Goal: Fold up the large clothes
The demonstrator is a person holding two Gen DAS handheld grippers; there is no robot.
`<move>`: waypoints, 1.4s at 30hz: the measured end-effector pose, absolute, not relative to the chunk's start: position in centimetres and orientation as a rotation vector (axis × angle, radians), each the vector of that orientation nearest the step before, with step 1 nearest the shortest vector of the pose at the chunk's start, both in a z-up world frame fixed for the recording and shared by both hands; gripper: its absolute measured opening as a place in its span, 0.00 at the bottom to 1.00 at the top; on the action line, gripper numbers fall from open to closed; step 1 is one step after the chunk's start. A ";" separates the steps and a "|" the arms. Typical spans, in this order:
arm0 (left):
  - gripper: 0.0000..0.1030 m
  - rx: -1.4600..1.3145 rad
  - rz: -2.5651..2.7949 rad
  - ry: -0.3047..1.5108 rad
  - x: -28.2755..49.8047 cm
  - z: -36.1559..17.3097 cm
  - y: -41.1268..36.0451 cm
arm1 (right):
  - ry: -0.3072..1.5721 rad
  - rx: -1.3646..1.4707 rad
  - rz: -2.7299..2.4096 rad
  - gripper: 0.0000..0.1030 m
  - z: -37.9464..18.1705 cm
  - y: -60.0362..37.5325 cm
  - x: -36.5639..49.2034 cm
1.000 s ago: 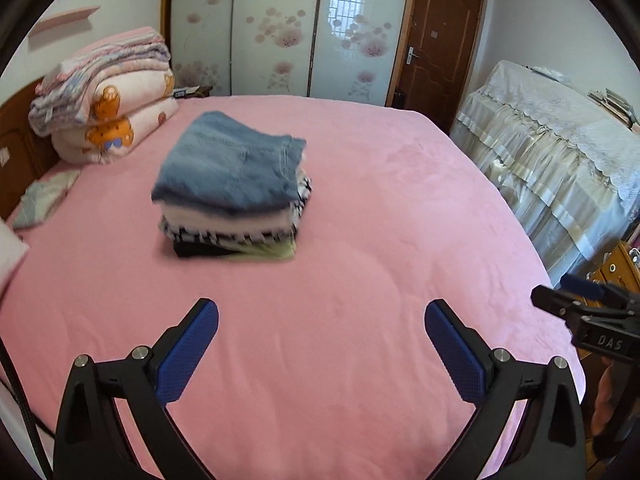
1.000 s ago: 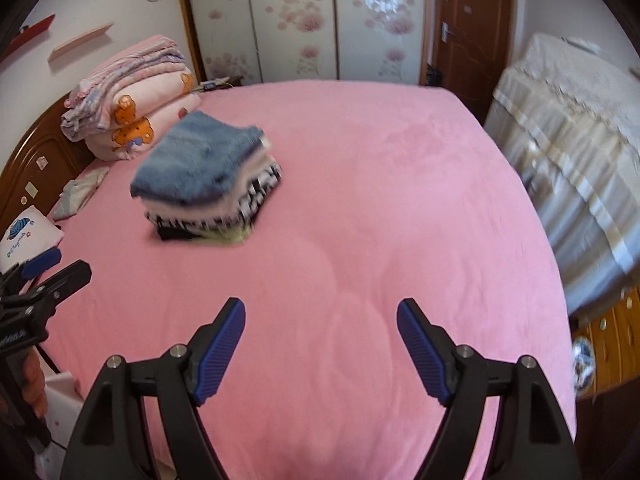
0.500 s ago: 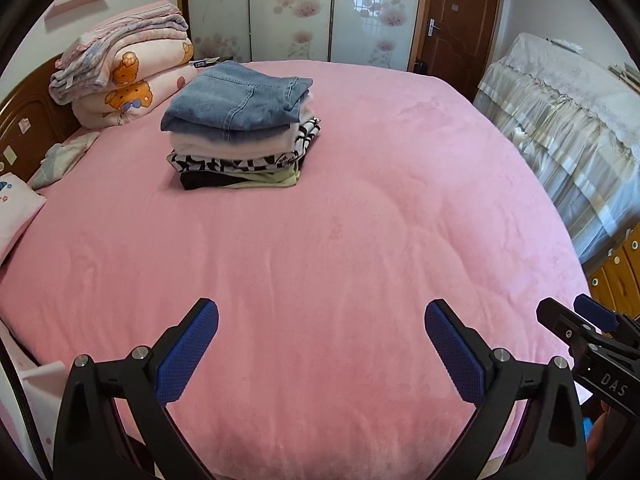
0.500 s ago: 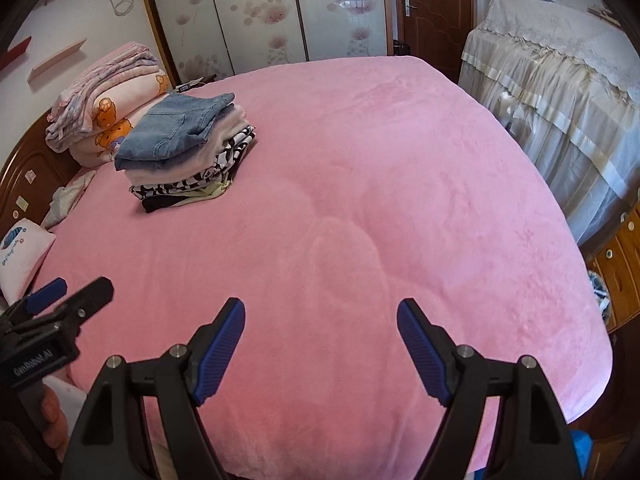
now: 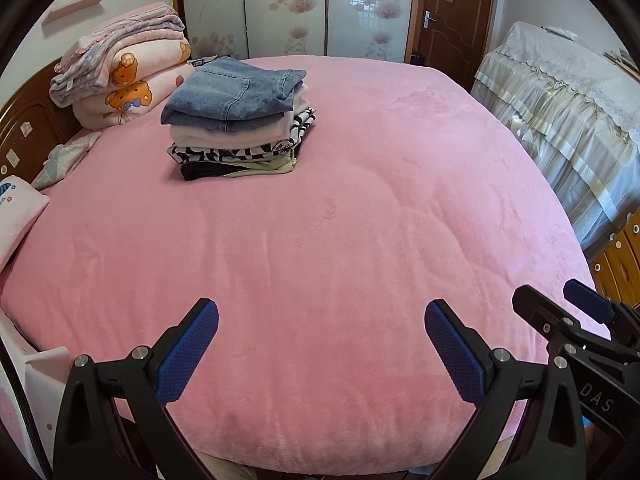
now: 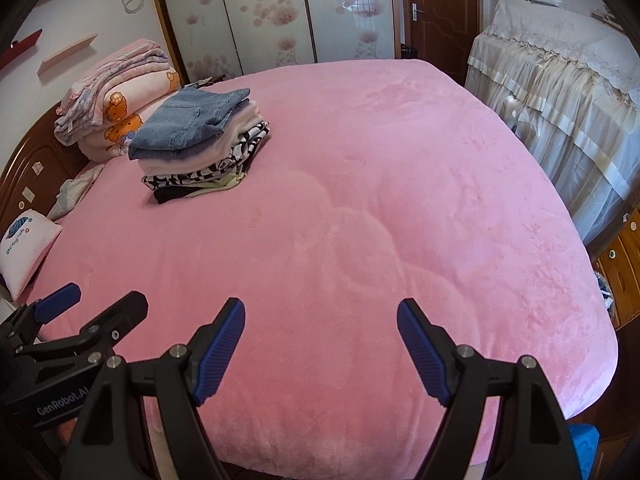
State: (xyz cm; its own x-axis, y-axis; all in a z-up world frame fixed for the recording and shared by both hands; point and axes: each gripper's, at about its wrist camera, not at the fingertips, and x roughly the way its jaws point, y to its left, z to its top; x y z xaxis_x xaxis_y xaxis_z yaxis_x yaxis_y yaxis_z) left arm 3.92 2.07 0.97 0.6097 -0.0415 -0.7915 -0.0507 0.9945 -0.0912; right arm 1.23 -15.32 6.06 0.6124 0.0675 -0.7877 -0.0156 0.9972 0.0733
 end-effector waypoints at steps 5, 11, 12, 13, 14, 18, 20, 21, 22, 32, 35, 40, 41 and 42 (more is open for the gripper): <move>0.99 -0.104 0.011 0.914 3.9 1.1 2.1 | 0.904 0.071 0.049 0.77 6.4 -15.5 1.1; 0.99 -0.105 0.011 0.906 3.8 1.3 2.0 | 0.895 0.076 0.051 0.77 6.8 -15.7 1.0; 0.99 -0.107 0.012 0.906 3.8 1.3 2.0 | 0.892 0.077 0.050 0.77 6.9 -15.8 1.0; 0.99 -0.109 0.012 0.907 3.8 1.3 2.0 | 0.891 0.077 0.049 0.77 6.9 -15.8 0.9; 0.99 -0.111 0.012 0.910 3.8 1.3 2.0 | 0.890 0.077 0.047 0.77 7.0 -15.8 0.9; 0.99 -0.112 0.015 0.910 3.7 1.4 2.0 | 0.888 0.085 0.046 0.77 7.0 -15.9 0.9; 0.99 -0.108 0.017 0.910 3.8 1.4 2.0 | 0.886 0.085 0.045 0.77 7.0 -15.9 0.8; 0.99 -0.109 0.017 0.912 3.8 1.5 2.1 | 0.887 0.083 0.046 0.77 7.0 -15.9 0.8; 0.99 -0.111 0.017 0.914 3.8 1.4 2.1 | 0.887 0.082 0.045 0.77 7.0 -16.0 0.8; 0.99 -0.115 0.020 0.923 3.7 1.5 1.9 | 0.879 0.078 0.034 0.77 7.0 -16.0 0.5; 0.99 -0.116 0.022 0.929 3.6 1.3 1.9 | 0.883 0.081 0.031 0.77 6.9 -15.9 0.5; 0.99 -0.116 0.023 0.933 3.6 1.1 1.8 | 0.885 0.080 0.030 0.77 6.8 -15.9 0.6; 0.99 -0.117 0.023 0.934 3.6 1.1 1.8 | 0.886 0.081 0.029 0.77 6.8 -15.9 0.6; 0.99 -0.118 0.023 0.935 3.6 1.1 1.8 | 0.886 0.082 0.029 0.77 6.8 -15.9 0.5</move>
